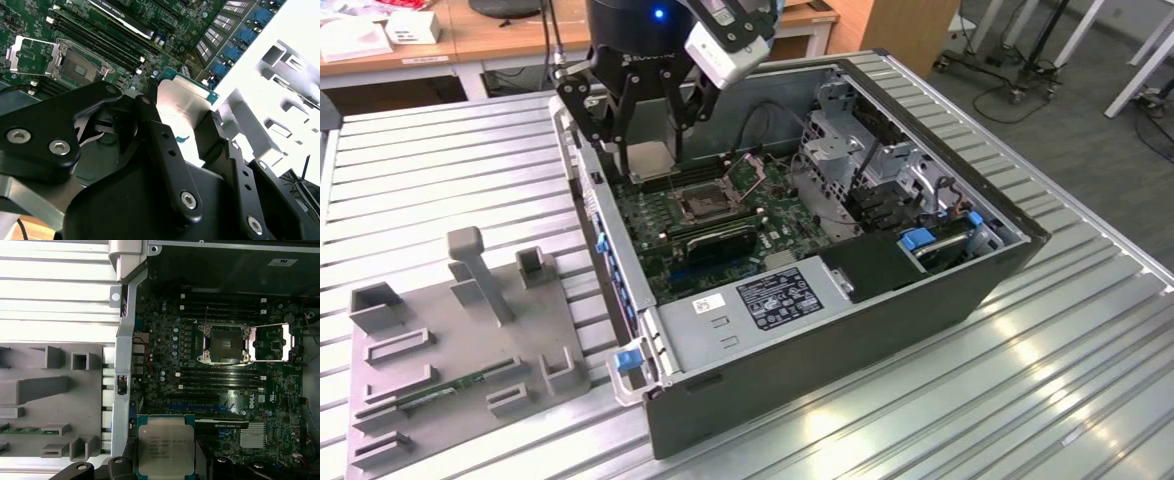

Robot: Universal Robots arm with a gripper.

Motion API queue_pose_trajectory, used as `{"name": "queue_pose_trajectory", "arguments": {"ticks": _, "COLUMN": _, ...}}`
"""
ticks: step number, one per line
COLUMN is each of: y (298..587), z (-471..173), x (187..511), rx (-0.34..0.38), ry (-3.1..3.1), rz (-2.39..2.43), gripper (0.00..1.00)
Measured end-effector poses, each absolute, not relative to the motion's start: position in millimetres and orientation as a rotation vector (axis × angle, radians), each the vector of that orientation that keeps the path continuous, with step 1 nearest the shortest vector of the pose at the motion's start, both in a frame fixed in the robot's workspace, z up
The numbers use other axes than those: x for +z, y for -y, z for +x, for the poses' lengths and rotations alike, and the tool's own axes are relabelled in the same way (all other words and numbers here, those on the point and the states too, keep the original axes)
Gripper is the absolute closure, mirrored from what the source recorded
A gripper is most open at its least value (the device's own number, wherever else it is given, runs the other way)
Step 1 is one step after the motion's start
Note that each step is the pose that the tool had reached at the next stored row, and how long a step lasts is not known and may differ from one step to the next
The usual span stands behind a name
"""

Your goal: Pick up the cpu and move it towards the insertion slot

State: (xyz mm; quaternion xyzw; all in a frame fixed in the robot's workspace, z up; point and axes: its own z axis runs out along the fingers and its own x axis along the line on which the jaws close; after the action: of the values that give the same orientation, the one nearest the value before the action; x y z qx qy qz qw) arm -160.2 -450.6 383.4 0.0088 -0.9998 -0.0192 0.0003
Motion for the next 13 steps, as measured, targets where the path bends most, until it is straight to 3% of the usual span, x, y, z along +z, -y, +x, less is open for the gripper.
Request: {"name": "queue_pose_trajectory", "arguments": {"ticks": 13, "y": 451, "z": -148, "x": 383, "rx": -0.060, "ry": 3.140, "rz": 0.028, "gripper": 0.46}}
